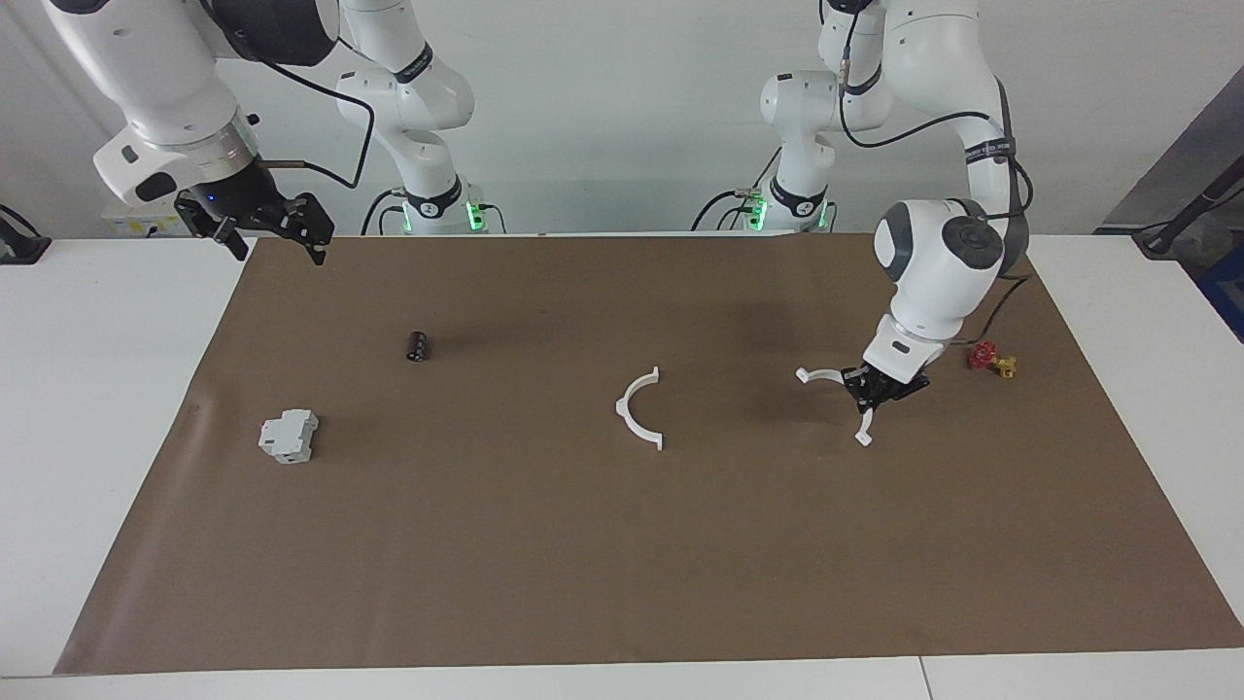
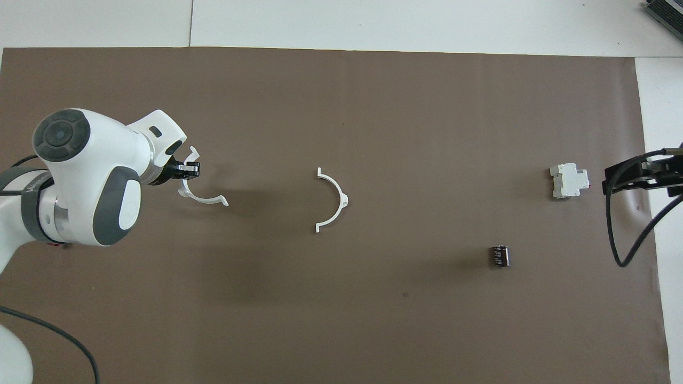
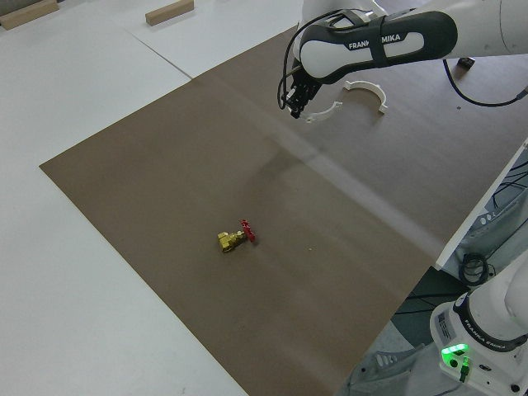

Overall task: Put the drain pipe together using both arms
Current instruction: 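Lift and rotate the half-ring with the left gripper toward the other half, then press the held half-ring onto the other half to close the ring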

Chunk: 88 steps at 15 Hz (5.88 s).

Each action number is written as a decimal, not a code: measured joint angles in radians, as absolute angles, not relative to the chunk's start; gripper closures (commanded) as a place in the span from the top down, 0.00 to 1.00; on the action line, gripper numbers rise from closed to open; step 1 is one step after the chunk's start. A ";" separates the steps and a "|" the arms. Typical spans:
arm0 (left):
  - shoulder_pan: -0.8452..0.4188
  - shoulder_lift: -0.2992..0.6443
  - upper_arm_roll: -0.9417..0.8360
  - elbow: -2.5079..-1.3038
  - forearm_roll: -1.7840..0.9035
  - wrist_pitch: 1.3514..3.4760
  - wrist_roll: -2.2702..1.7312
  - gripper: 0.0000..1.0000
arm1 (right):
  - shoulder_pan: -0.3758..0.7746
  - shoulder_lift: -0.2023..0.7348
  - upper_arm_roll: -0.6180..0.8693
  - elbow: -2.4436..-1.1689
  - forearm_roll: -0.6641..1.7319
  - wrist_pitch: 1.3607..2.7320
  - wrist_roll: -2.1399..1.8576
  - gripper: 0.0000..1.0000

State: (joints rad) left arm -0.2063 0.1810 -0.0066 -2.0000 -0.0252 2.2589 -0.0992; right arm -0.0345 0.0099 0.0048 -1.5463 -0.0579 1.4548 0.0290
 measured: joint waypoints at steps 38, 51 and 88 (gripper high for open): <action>-0.401 0.199 -0.011 -1.969 -0.004 2.378 0.072 0.00 | -0.035 0.010 0.005 -1.546 -0.058 1.455 0.029 1.00; -0.483 0.288 -0.011 -2.003 -0.004 2.461 0.083 0.00 | -0.035 0.010 0.005 -1.546 -0.058 1.455 0.029 1.00; -0.544 0.358 -0.010 -2.023 -0.004 2.634 0.083 0.00 | -0.035 0.010 0.005 -1.546 -0.058 1.455 0.029 1.00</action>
State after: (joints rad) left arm -0.5441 0.3583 -0.0101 -2.0225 -0.0045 2.6336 0.0830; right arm -0.0345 0.0099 0.0048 -1.5463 -0.0579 1.4548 0.0290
